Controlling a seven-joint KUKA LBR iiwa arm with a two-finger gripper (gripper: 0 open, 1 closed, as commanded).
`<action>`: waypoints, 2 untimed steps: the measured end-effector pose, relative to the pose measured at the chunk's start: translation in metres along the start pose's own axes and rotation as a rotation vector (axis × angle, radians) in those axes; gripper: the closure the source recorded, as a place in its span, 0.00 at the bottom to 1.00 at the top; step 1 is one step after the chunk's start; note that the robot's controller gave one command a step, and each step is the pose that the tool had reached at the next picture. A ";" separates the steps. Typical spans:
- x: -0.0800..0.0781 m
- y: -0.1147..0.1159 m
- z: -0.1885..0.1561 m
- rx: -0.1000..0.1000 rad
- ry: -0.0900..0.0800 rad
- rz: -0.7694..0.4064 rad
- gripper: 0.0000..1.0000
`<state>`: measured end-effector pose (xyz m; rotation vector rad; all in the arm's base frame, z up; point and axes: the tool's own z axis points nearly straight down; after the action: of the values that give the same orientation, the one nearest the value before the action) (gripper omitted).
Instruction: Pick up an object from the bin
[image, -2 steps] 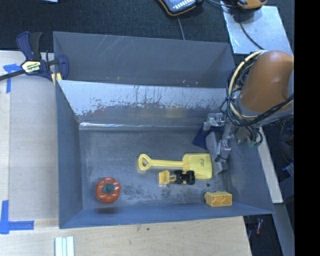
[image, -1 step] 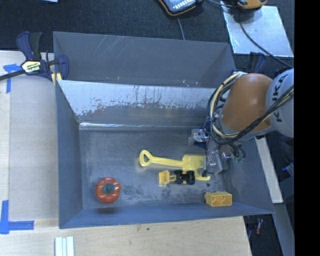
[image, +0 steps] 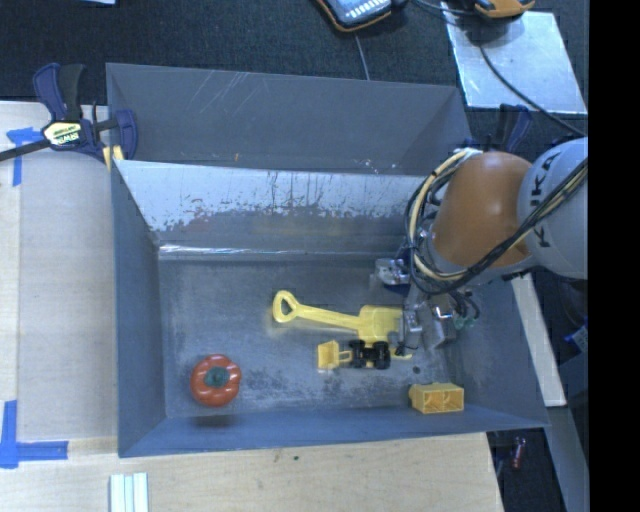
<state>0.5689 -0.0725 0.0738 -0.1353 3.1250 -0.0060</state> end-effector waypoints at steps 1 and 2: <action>0.059 0.032 0.002 -0.001 0.000 -0.032 1.00; 0.059 0.032 0.002 -0.001 0.000 -0.032 1.00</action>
Offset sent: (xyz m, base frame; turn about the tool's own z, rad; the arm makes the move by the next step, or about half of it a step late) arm 0.0000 0.0000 0.0000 0.0000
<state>0.5077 -0.0457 0.0710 -0.1858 3.1228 -0.0043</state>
